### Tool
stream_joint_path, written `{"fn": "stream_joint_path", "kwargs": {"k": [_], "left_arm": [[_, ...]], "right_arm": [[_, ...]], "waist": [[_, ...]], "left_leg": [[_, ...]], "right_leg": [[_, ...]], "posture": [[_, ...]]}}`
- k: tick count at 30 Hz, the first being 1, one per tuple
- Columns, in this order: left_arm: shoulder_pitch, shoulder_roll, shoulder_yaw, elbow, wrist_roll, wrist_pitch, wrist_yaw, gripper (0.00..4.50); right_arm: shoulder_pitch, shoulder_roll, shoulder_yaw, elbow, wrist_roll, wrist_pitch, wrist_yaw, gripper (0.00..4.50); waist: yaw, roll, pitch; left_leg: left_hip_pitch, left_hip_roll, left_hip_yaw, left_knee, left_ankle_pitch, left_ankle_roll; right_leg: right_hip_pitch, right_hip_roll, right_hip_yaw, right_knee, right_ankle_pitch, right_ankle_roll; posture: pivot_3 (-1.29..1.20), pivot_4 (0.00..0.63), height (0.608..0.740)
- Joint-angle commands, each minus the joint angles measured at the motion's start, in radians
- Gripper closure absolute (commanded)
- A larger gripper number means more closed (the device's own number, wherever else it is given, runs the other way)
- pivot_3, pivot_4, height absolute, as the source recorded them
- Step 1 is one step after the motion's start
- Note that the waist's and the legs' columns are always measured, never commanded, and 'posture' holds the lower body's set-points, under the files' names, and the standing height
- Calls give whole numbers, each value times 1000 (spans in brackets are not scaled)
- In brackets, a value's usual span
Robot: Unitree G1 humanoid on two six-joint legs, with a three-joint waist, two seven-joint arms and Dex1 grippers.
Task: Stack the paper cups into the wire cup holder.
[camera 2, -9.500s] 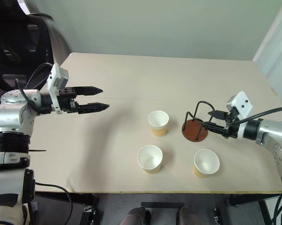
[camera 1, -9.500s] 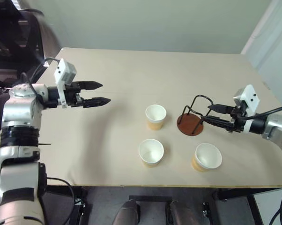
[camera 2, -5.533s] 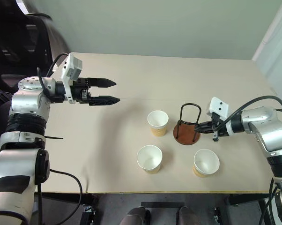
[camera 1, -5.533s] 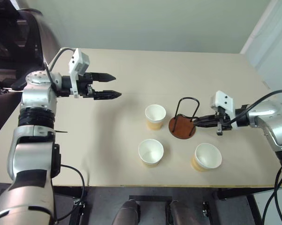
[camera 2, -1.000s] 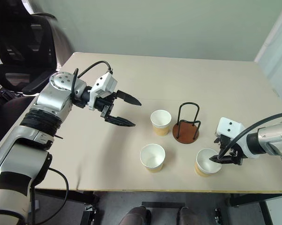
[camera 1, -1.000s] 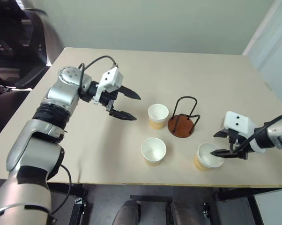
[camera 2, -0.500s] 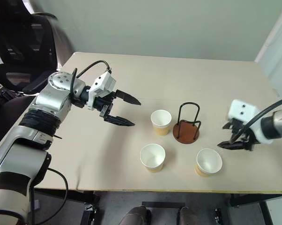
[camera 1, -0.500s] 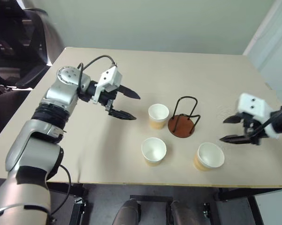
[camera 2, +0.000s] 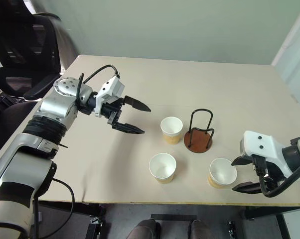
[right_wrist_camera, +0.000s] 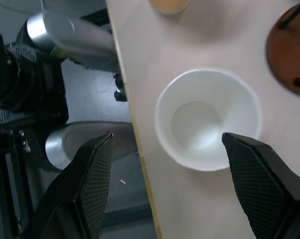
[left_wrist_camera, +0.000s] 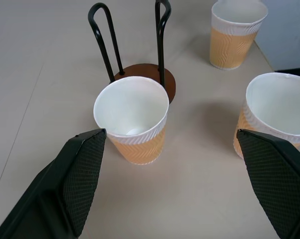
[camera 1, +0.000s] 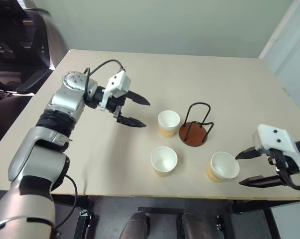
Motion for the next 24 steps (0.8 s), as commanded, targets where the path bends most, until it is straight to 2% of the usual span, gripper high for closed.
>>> {"fn": "stream_joint_path", "kwargs": {"k": [1, 8, 21, 24], "left_arm": [[-24, 6, 10, -30, -39, 4, -35, 0], [-24, 16, 6, -44, -49, 12, -35, 0], [-19, 24, 11, -45, -51, 16, -35, 0], [-18, 22, 12, -36, -50, 10, -35, 0]], "right_arm": [[39, -23, -7, -8, -89, -93, -20, 1017], [37, -16, 108, 9, -195, -224, -68, 1017], [-43, -1, 230, 3, -216, -258, -89, 1017], [-70, 6, 270, -3, -228, -269, -92, 1576]], "waist": [[0, 0, 0], [-1, 0, 0], [0, 0, 0], [-1, 0, 0]], "left_leg": [[0, 0, 0, 0, 0, 0], [1, 0, 0, 0, 0, 1], [1, 0, 0, 0, 1, -2], [1, 0, 0, 0, 1, -2]], "right_leg": [[0, 0, 0, 0, 0, 0], [0, 0, 0, 1, 1, 1], [1, 0, 0, -1, 2, 2], [1, 0, 0, -1, 2, 2]], "posture": [[0, 150, 740], [0, 150, 740], [0, 150, 740], [0, 150, 740]]}}
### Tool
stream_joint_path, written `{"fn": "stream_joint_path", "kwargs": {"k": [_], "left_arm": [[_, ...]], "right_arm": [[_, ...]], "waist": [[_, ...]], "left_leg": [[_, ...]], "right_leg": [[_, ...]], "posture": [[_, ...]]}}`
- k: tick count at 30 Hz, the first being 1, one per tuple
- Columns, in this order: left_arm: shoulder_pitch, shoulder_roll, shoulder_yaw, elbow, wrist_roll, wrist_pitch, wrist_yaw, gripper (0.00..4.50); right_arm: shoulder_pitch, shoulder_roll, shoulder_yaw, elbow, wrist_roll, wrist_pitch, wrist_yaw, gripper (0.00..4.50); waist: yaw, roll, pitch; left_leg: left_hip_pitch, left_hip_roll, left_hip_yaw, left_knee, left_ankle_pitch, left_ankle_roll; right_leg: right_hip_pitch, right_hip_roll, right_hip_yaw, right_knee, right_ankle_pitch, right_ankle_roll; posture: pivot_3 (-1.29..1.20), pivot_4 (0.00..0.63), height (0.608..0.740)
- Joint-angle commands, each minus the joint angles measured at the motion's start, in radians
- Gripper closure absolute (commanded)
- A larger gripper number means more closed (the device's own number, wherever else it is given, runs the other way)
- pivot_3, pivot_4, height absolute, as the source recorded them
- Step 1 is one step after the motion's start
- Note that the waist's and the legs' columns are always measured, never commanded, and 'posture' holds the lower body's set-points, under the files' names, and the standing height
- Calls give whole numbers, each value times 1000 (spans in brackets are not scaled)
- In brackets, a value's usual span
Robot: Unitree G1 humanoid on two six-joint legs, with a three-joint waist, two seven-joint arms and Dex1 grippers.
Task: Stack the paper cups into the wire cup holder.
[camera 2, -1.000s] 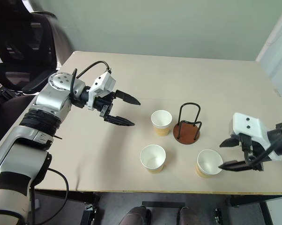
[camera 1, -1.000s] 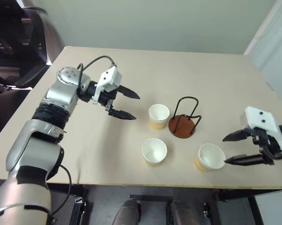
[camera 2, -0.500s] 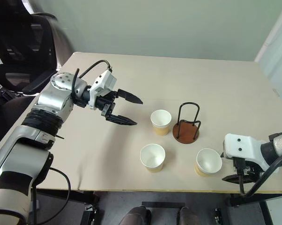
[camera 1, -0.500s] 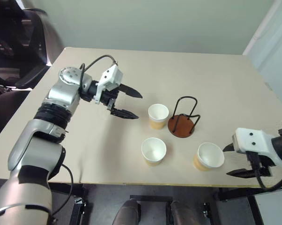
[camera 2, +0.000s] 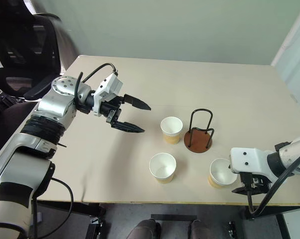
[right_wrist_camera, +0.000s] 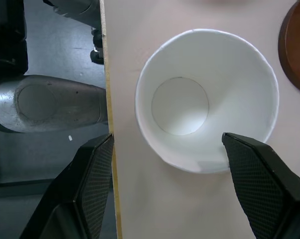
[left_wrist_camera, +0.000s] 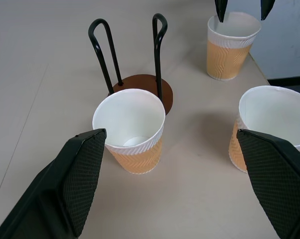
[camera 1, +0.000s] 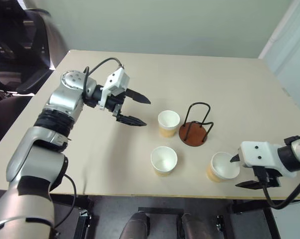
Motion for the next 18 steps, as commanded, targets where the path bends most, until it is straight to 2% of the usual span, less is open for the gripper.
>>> {"fn": "stream_joint_path", "kwargs": {"k": [1, 8, 18], "left_arm": [[-19, 8, 12, -13, -14, -12, -34, 0], [-18, 7, 13, -9, -14, -17, -34, 0], [-13, 14, 20, -13, -14, -16, -34, 0]], "right_arm": [[-36, 9, 29, -16, -20, -20, -6, 1905], [-84, 23, 98, -8, -58, -50, 12, 4466], [-90, 20, 111, 15, -80, -83, 35, 4466]], "waist": [[0, 0, 0], [0, 0, 0], [0, 0, 0]], "left_leg": [[0, 0, 0, 0, 0, 0], [0, 0, 0, 0, 0, 0], [0, 0, 0, 0, 0, 0]], "right_leg": [[0, 0, 0, 0, 0, 0], [0, 0, 0, 0, 0, 0], [0, 0, 0, 0, 0, 0]], "posture": [[0, 150, 740], [0, 150, 740], [0, 150, 740]]}}
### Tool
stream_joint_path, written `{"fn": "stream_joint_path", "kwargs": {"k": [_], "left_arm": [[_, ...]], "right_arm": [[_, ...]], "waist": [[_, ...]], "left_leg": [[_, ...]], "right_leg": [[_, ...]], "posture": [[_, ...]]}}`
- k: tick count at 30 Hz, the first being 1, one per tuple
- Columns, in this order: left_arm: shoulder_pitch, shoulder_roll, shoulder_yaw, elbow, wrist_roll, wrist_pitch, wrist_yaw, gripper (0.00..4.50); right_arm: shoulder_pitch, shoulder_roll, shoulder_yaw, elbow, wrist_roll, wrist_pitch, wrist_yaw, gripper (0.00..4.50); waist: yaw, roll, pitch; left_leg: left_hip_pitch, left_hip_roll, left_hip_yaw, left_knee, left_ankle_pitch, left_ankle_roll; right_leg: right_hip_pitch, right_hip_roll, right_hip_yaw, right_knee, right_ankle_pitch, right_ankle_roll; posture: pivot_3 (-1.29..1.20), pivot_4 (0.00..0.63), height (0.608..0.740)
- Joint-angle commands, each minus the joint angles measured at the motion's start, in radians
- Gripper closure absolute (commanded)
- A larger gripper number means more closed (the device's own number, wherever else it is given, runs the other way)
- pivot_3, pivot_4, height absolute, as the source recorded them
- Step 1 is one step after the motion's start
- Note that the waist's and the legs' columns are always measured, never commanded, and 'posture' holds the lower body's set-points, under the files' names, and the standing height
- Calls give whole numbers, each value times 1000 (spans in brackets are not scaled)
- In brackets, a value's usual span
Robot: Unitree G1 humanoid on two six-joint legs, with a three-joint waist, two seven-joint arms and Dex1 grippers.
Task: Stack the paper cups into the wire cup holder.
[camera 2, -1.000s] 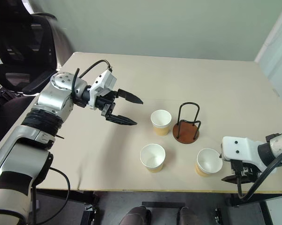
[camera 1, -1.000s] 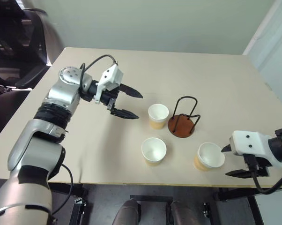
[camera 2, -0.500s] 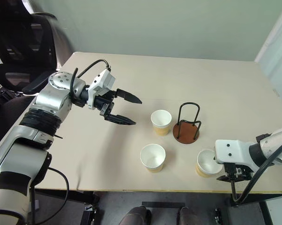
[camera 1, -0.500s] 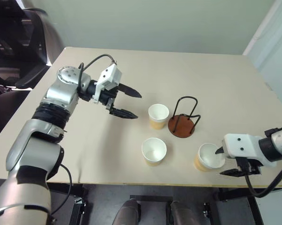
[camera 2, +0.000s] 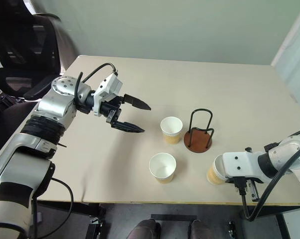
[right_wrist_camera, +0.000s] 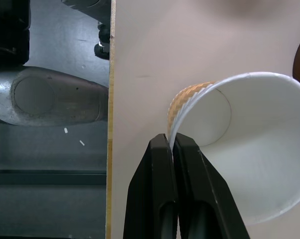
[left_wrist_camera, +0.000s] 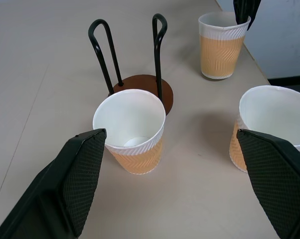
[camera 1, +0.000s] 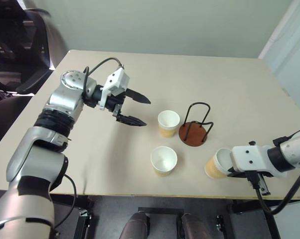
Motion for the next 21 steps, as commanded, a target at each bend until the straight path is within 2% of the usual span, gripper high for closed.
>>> {"fn": "stream_joint_path", "kwargs": {"k": [1, 10, 17, 21], "left_arm": [[-13, 15, 20, -16, -14, -10, -34, 0], [-2, 17, 34, 29, 12, -38, -34, 0], [-5, 18, 35, 26, -10, -25, -34, 0], [-20, 4, 34, 44, -3, -18, -34, 0]], "right_arm": [[-20, -8, -13, 26, -21, -32, 15, 4466], [-201, -42, -44, 248, -81, -118, 75, 4466], [-258, -98, -104, 345, -90, -162, 113, 4466], [-409, -87, -75, 392, -98, -156, 110, 4466]], "waist": [[0, 0, 0], [-1, 0, 0], [0, 0, 0], [-3, 0, 0]], "left_leg": [[0, 0, 0, 0, 0, 0], [0, 0, 0, 0, -1, 2], [-1, 0, 0, 0, 0, 0], [-1, 0, 0, 0, 0, 0]], "right_leg": [[0, 0, 0, 0, 0, 0], [0, 0, 0, 0, 1, 0], [0, 0, 0, -1, 1, 0], [-1, 0, 0, -1, 1, 0]], "posture": [[0, 150, 740], [0, 150, 740], [0, 150, 740], [0, 150, 740]]}}
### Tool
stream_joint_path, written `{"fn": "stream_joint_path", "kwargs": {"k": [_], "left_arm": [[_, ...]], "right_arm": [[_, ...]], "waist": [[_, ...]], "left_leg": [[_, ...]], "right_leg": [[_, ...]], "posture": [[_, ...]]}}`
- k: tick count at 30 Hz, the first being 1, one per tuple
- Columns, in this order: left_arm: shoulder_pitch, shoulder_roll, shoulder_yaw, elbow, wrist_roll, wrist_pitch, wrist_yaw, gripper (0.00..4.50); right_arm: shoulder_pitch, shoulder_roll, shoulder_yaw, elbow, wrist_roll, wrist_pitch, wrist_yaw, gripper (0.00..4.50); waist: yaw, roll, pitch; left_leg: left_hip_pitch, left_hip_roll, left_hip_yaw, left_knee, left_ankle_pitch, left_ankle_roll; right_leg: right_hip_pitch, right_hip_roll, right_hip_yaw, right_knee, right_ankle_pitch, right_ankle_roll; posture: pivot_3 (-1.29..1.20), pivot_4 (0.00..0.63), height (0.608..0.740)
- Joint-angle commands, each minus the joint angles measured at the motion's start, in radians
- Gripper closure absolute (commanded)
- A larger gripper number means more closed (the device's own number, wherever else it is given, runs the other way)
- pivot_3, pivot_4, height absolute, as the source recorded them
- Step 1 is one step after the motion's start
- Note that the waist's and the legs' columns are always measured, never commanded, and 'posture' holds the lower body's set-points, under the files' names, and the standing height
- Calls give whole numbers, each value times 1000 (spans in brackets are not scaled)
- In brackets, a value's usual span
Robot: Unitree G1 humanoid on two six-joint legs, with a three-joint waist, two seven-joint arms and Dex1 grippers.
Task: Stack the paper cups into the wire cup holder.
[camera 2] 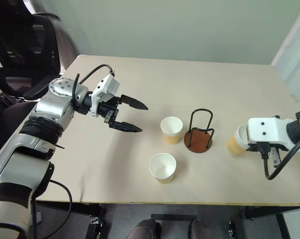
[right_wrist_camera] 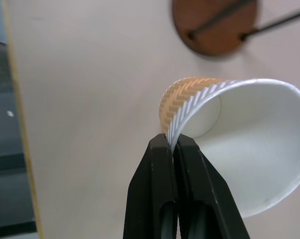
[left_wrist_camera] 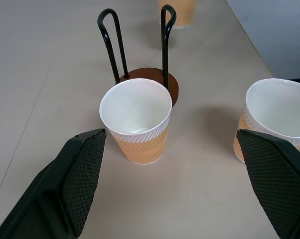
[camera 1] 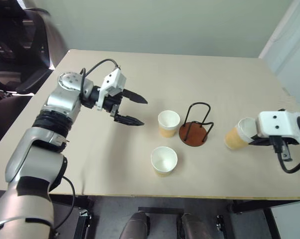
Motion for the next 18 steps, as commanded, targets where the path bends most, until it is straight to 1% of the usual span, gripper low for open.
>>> {"fn": "stream_joint_path", "kwargs": {"k": [1, 7, 9, 13, 16, 18], "left_arm": [[-27, -4, 28, 3, -6, -2, -33, 0], [-35, -23, 27, 10, -1, -2, -33, 0], [-37, -28, 28, 13, 1, -2, -33, 0], [-38, -35, 30, 14, 4, -3, -33, 0], [-39, -37, 31, 6, 2, 3, -33, 0], [-38, -33, 33, -3, -2, 9, -33, 0]], "right_arm": [[-132, 6, -15, 17, -20, 5, 2, 4466], [-377, 112, 101, 40, -71, 45, 46, 4466], [-431, 149, 129, 31, -74, 73, 63, 4466], [-478, 210, 164, 3, -72, 128, 78, 4466], [-501, 254, 192, -12, -78, 147, 82, 4466], [-504, 279, 208, -28, -75, 158, 91, 4466]], "waist": [[-1, 0, 0], [-4, 0, 0], [-4, 0, 0], [-3, 0, 0], [-3, 0, 0], [-3, 0, 0]], "left_leg": [[0, 0, 0, 0, 0, 1], [1, 0, -1, 0, -1, 3], [1, 0, -1, 0, -1, 3], [0, 0, -1, 0, 0, 2], [-1, 0, -1, 0, 4, -4], [-2, 0, 0, 0, 4, -4]], "right_leg": [[0, 0, 0, 0, 0, 0], [0, 0, 0, 1, 0, -1], [-1, 1, 0, 2, 1, -1], [-2, 1, -1, 1, 1, -2], [-2, 0, -1, 0, 0, -2], [-3, 0, 0, 1, 0, -2]], "posture": [[0, 150, 740], [0, 150, 740], [0, 150, 740], [0, 150, 740], [0, 150, 740], [0, 150, 740]]}}
